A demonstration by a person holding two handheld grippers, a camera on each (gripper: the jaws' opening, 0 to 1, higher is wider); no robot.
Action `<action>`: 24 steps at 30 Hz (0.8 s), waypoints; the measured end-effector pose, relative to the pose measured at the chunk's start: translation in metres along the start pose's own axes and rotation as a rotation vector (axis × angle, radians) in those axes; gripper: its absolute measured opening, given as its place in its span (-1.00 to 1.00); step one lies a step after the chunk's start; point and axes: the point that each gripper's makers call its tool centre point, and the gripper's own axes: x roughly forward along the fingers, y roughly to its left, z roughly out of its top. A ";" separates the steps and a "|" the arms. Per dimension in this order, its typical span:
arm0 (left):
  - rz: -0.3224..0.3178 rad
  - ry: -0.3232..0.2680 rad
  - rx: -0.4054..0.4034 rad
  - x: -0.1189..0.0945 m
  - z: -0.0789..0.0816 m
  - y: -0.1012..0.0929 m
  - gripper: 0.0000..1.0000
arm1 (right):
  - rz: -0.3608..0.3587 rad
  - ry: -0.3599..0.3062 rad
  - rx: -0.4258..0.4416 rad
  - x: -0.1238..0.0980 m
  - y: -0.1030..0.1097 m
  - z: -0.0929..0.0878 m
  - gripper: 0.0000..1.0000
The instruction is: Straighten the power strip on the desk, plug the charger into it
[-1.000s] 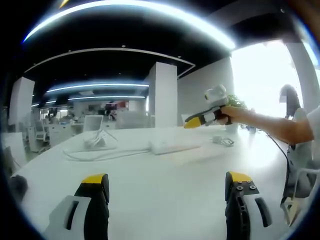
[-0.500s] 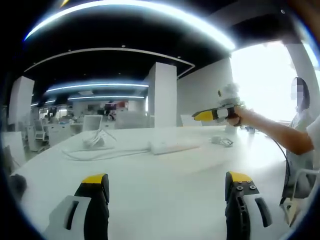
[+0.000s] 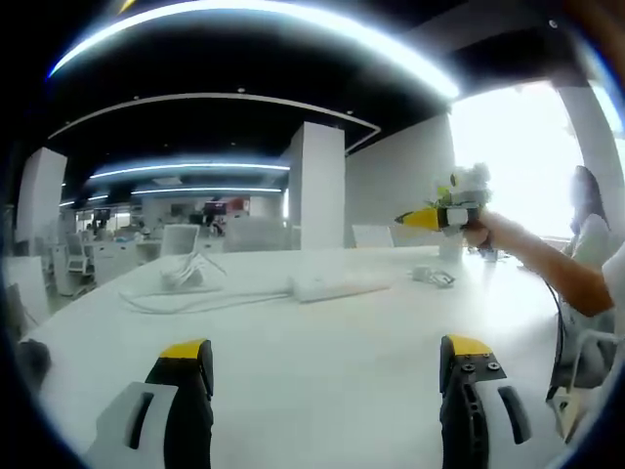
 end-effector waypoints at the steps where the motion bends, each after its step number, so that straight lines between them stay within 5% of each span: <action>1: 0.000 0.000 0.000 0.000 0.000 0.000 0.98 | -0.001 -0.001 -0.002 -0.002 0.000 0.000 0.98; 24: -0.004 0.006 -0.005 0.002 -0.001 0.003 0.98 | -0.117 -0.059 -0.061 -0.061 0.014 -0.005 0.96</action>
